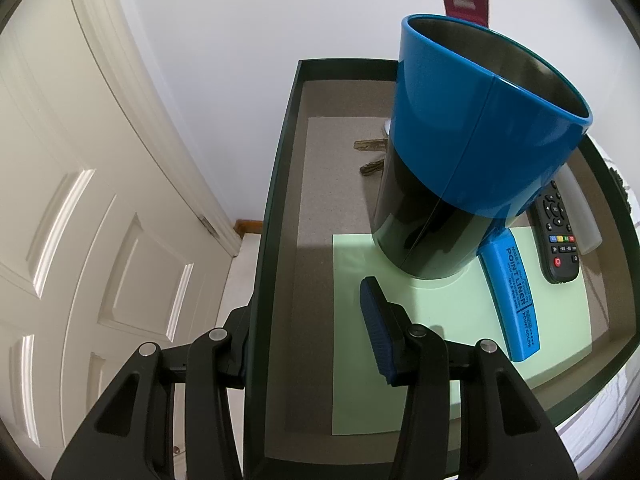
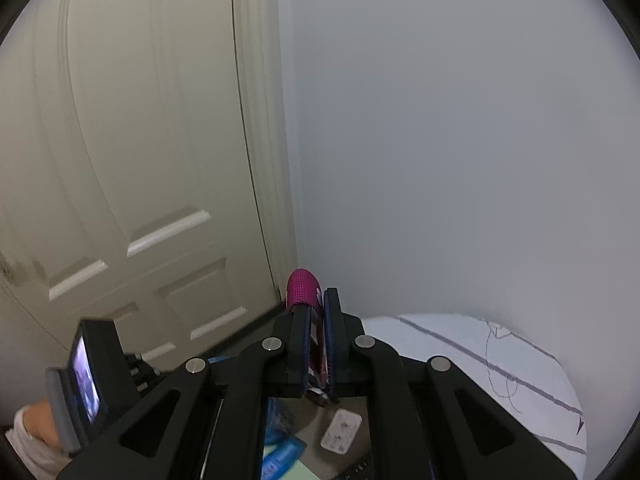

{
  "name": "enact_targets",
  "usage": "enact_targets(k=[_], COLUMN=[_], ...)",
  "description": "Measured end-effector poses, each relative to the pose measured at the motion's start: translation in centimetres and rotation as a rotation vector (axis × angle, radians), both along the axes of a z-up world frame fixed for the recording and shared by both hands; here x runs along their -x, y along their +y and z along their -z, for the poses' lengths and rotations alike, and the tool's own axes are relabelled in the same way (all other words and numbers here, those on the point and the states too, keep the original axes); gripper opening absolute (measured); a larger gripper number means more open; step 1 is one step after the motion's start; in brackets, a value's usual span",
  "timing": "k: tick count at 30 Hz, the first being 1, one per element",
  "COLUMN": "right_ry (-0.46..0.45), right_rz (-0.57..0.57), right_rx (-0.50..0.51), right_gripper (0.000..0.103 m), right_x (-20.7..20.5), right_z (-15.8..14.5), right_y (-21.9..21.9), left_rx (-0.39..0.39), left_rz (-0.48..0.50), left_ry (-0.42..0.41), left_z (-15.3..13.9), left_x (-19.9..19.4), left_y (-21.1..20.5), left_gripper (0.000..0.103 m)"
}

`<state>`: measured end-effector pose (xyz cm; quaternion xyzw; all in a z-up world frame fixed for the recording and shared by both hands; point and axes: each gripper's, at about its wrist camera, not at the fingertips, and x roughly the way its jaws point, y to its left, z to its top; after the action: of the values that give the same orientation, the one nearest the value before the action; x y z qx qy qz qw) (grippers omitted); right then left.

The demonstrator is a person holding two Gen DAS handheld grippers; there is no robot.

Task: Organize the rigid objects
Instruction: 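Lower the keychain into the box beside the tumbler and open the right tool, then move the right tool toward the black hair clip on the bed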

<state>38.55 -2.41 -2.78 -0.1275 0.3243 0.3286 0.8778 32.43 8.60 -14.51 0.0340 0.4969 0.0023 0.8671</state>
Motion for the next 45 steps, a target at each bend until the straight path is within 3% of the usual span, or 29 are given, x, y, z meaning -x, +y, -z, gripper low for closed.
enact_targets(k=[12,29,36,45], right_ry=[0.098,0.25,0.258,0.258], right_rz=[-0.02,-0.053,-0.053,0.001], right_rx=[0.009,0.045,0.05,0.019], right_gripper=[0.006,0.006,0.006,0.007], right_x=[-1.6,-3.0,-2.1,0.3], right_z=[2.3,8.6,8.8,6.5], right_y=[-0.4,-0.8,-1.3,-4.6], left_rx=[-0.001,-0.005,-0.005,-0.005], left_rz=[0.001,0.002,0.002,0.002], left_ry=[-0.002,-0.001,-0.001,-0.001], left_z=[0.1,0.1,0.0,0.0], left_x=[0.1,0.1,0.1,0.2], left_y=[-0.1,0.0,0.0,0.0], left_gripper=[0.046,0.046,0.046,0.046])
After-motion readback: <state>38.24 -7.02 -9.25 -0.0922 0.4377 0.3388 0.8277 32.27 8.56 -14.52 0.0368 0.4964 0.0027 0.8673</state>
